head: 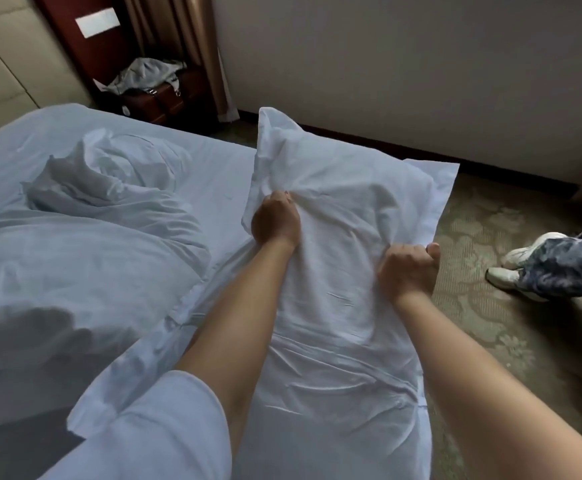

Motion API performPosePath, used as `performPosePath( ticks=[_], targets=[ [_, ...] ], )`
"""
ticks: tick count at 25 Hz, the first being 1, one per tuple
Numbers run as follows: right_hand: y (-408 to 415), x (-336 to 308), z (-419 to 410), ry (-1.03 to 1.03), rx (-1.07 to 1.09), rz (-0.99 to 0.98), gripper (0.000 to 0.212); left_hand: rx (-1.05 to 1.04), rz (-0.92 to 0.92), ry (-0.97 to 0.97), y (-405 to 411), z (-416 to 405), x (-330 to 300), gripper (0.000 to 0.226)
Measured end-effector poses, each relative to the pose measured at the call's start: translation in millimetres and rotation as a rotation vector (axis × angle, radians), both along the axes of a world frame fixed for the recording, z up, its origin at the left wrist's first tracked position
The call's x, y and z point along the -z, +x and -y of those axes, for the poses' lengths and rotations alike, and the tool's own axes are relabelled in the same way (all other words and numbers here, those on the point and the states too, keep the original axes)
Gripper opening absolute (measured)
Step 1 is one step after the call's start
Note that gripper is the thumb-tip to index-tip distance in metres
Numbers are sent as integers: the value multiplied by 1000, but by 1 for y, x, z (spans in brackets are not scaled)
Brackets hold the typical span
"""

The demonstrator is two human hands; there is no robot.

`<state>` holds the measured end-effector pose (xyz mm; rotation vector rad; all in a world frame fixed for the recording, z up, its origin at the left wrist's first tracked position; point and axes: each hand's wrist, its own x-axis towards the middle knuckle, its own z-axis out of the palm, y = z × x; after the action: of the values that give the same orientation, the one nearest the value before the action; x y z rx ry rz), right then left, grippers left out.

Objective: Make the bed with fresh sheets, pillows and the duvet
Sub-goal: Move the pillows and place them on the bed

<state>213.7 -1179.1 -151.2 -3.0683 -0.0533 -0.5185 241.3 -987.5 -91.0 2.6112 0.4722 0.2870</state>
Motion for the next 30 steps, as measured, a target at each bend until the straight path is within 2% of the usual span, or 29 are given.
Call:
performPosePath(
  ticks=[5, 9, 11, 14, 17, 19, 21, 24, 27, 30],
  targets=[
    [39, 36, -13, 73, -21, -17, 32, 13, 23, -2, 41, -11, 28, 39],
    [47, 64, -19, 48, 42, -84, 31, 49, 4, 35, 56, -16, 61, 37],
    [53, 85, -23, 29, 81, -129, 26, 62, -53, 45, 61, -25, 84, 36],
    [52, 115, -35, -17, 64, -225, 30, 59, -190, 102, 59, -40, 123, 34],
    [51, 134, -57, 22, 66, -319, 17, 70, -315, 172, 50, -44, 150, 30],
    [54, 131, -64, 15, 109, -397, 19, 92, -333, 188, 42, -46, 153, 30],
    [55, 122, -67, -27, 160, -408, 29, 133, -365, 193, 33, -52, 150, 33],
    [42, 105, -75, -5, 215, -391, 31, 238, -417, 212, 9, -60, 145, 36],
    [16, 79, -96, 11, 57, -401, 31, 300, -464, 243, -32, -67, 131, 38],
    [-27, 57, -120, 11, -99, -458, 30, 261, -523, 314, -89, -83, 116, 40]
  ],
)
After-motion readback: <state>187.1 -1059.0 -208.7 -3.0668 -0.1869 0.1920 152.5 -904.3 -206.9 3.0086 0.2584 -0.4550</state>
